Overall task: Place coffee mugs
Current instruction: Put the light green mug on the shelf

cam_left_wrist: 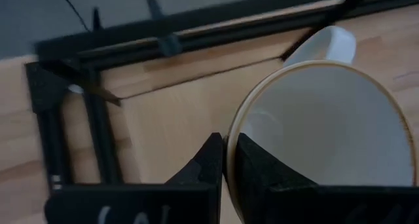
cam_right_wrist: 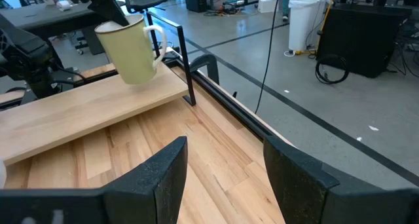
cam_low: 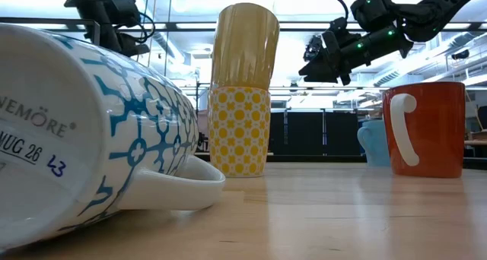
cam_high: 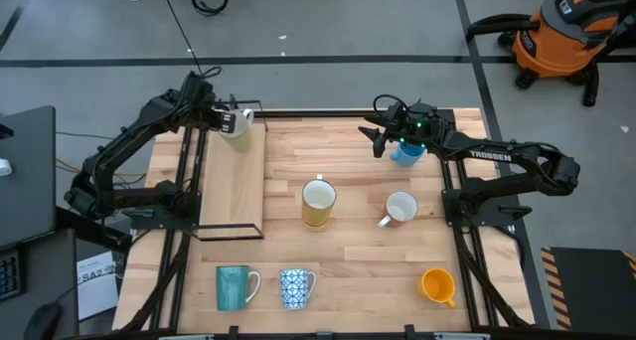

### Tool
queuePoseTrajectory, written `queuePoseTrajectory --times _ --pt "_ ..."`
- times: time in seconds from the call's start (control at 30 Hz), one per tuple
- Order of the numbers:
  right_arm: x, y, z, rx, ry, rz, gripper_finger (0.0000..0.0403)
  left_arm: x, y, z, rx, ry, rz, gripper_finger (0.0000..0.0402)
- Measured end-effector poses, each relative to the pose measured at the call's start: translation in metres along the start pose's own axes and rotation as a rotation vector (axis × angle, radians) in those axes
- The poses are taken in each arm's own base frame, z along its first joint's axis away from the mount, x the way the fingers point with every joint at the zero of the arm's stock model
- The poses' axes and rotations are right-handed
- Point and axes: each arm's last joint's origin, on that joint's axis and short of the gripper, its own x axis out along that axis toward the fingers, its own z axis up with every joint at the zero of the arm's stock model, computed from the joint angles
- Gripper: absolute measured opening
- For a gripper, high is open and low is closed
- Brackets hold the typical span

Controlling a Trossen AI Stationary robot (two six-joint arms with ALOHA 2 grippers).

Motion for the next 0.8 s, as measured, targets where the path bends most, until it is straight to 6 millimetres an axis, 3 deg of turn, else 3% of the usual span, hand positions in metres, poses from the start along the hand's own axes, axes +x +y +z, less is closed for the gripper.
queuePoseTrajectory --times 0.3,0.63,0.8 --pt "0.000 0.000 0.000 0.015 0.000 0.000 0.0207 0.006 -0.004 0.008 -0.028 -0.052 -0.020 0.0029" --pt "0.000 0.000 0.000 0.036 0.000 0.000 0.0207 0.036 -0.001 0.010 0.025 0.079 0.036 0.0033" --pt "0.000 0.000 0.000 0.034 0.000 0.000 0.0207 0.038 -0.001 0.011 0.027 0.085 0.033 0.0034"
